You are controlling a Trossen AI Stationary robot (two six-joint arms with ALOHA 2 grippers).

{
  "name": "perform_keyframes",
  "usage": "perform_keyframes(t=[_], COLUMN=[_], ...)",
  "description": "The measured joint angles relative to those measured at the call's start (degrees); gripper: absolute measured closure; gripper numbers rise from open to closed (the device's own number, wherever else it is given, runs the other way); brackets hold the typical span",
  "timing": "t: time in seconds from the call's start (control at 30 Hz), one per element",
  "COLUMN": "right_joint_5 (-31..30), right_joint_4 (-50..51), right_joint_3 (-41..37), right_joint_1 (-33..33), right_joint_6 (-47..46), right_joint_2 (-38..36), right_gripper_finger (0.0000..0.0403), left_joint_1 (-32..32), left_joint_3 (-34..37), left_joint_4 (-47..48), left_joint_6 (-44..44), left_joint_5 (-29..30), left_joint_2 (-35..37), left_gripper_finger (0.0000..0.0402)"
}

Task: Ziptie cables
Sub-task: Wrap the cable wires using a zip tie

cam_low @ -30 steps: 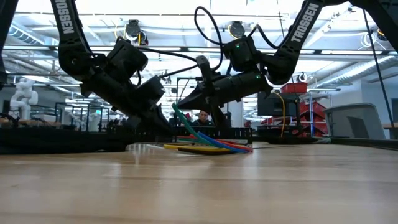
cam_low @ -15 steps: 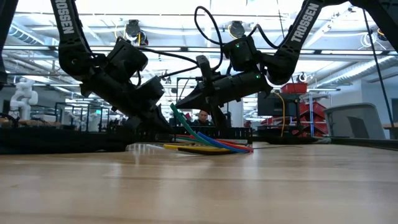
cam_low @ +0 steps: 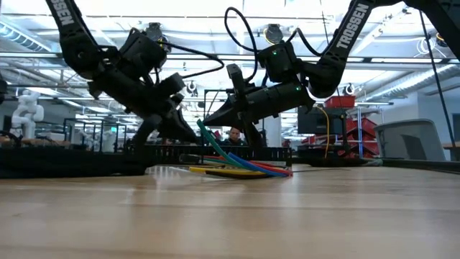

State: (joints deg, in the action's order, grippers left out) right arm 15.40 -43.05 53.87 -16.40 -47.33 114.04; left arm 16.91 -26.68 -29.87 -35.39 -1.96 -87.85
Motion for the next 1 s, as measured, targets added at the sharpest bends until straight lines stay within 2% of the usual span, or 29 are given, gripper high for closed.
perform_keyframes(t=[0.13, 0.23, 0.47, 0.57, 0.8, 1.0], right_joint_5=[0.0, 0.0, 0.0, 0.0, 0.1, 0.2], right_joint_4=[0.5, 0.6, 1.3, 1.3, 1.3, 1.3], right_joint_3=[0.0, 0.0, 0.0, 0.0, 0.0, 0.0], right_joint_1=[0.0, 0.0, 0.0, 0.0, 0.0, 0.0], right_joint_6=[0.0, 0.0, 0.0, 0.0, 0.0, 0.0], right_joint_2=[0.0, 0.0, 0.0, 0.0, 0.0, 0.0], right_gripper_finger=[0.0403, 0.0403, 0.0403, 0.0403, 0.0403, 0.0403], left_joint_1=[0.0, 0.0, 0.0, 0.0, 0.0, 0.0], left_joint_3=[0.0, 0.1, 0.0, 0.0, 0.0, 0.0], left_joint_4=[3.8, 4.1, 1.7, 2.4, -0.5, -5.5], left_joint_6=[3.2, 3.2, 3.2, 0.5, -4.1, -4.2], left_joint_5=[-4.4, -5.8, -5.5, -5.5, -2.8, -0.9], left_joint_2=[0.1, -1.6, -1.8, -2.1, -4.1, -4.3], left_gripper_finger=[0.0396, 0.0381, 0.0296, 0.0272, 0.0281, 0.0283])
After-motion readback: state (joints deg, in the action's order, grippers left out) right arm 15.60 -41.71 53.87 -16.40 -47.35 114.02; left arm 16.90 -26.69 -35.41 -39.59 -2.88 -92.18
